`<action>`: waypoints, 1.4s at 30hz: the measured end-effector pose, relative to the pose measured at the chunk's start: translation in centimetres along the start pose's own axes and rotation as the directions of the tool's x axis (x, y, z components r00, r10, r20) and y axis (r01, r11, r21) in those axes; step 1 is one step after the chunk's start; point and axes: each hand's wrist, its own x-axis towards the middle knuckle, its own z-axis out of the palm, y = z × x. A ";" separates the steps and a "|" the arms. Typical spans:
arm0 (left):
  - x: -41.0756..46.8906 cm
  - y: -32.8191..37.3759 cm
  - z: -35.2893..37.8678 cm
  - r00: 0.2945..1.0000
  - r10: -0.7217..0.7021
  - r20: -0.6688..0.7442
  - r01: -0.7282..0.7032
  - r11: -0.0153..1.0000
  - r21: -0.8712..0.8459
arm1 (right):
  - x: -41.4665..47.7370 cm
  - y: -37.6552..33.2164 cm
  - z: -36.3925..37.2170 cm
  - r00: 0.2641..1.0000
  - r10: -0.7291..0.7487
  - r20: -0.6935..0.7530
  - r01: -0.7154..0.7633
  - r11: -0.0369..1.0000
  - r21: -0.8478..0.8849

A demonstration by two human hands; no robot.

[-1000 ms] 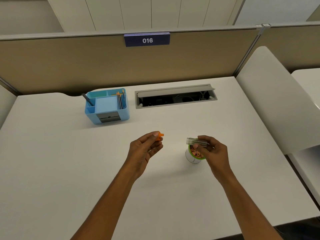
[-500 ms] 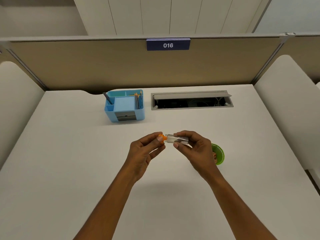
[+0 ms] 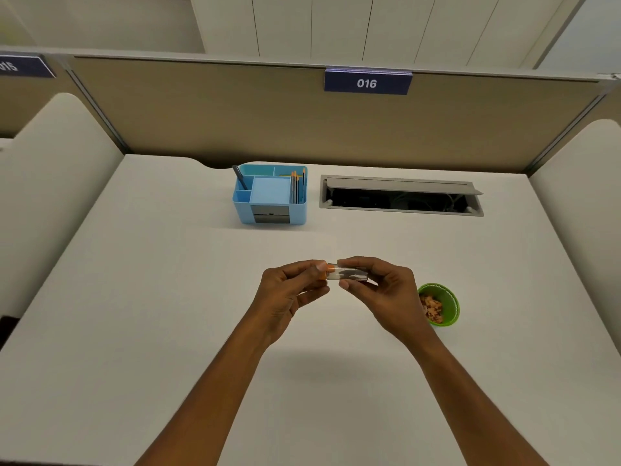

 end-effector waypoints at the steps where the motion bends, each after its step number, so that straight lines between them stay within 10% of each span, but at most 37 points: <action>1: 0.0 0.1 -0.1 1.000 -0.007 0.007 0.007 1.000 0.004 | 0.0 0.0 0.1 1.000 0.005 0.006 -0.005 1.000 -0.005; 20: 1.5 0.6 -1.8 0.999 -0.042 -0.032 0.042 0.999 -0.006 | 2.0 0.7 1.8 1.000 0.031 -0.003 -0.031 0.999 -0.033; 34: 6.6 1.8 -4.6 0.964 0.135 -0.228 -0.145 0.989 -0.027 | 8.4 2.1 3.4 0.997 -0.077 0.016 0.077 0.914 -0.397; 42: 11.2 0.6 -7.4 0.812 0.439 -0.385 -0.129 0.778 0.614 | 14.4 2.9 4.8 0.996 -0.081 -0.035 0.057 0.898 -0.436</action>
